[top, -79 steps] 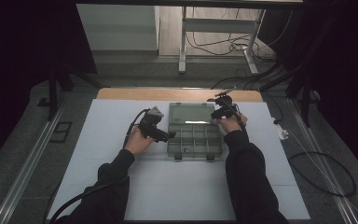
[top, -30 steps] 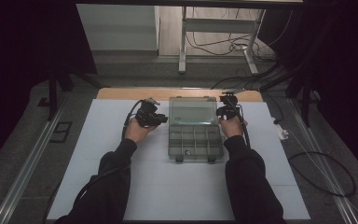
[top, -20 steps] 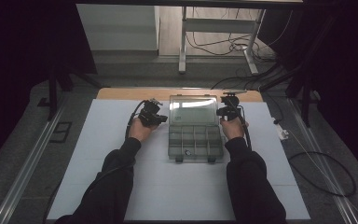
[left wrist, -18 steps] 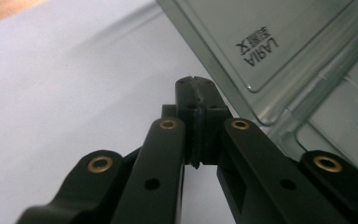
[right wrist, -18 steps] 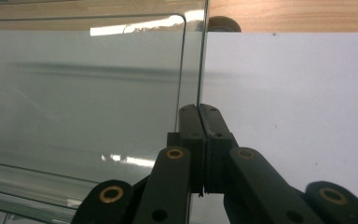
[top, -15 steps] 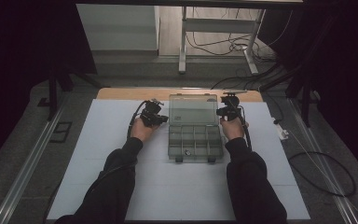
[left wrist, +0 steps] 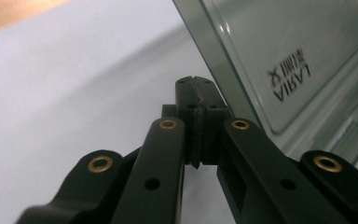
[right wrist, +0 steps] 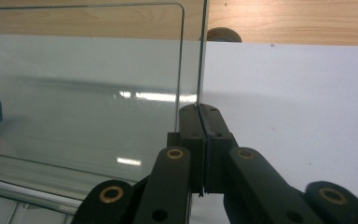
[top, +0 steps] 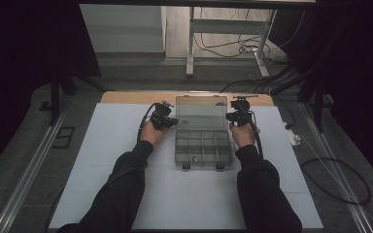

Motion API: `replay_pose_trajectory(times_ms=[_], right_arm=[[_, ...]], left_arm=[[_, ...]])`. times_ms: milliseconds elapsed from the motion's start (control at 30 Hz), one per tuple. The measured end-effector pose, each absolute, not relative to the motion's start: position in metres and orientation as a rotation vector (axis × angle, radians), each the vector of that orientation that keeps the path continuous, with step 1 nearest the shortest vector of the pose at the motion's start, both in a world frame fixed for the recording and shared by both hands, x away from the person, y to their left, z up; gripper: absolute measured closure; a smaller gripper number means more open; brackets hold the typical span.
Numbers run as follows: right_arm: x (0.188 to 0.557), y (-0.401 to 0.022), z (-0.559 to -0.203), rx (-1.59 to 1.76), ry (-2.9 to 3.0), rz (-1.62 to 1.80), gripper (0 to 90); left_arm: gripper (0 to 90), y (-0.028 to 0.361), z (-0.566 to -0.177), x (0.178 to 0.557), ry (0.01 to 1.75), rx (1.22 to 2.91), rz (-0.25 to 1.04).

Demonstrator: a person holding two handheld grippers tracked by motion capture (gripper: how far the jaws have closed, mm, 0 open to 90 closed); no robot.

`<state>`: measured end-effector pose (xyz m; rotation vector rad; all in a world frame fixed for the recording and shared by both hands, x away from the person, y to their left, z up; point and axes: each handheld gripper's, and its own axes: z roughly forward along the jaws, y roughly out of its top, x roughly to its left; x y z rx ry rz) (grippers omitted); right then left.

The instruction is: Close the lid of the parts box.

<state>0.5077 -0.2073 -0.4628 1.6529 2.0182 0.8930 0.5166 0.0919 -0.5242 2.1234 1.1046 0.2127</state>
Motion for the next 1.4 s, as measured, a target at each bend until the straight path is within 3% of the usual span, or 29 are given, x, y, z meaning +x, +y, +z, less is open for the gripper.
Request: replay_pose_trajectory(times_ms=[500, 1400], right_arm=[[0.489, -0.210, -0.458, 1.595, 1.994, 0.923, 88.9], [0.444, -0.221, -0.446, 1.460, 2.172, 1.044, 89.6]], left_arm=[[88.7, 0.098, -0.510, 0.518, 1.043, 2.028, 0.228], [88.7, 0.107, -0.492, 0.482, 0.881, 1.994, 0.236]])
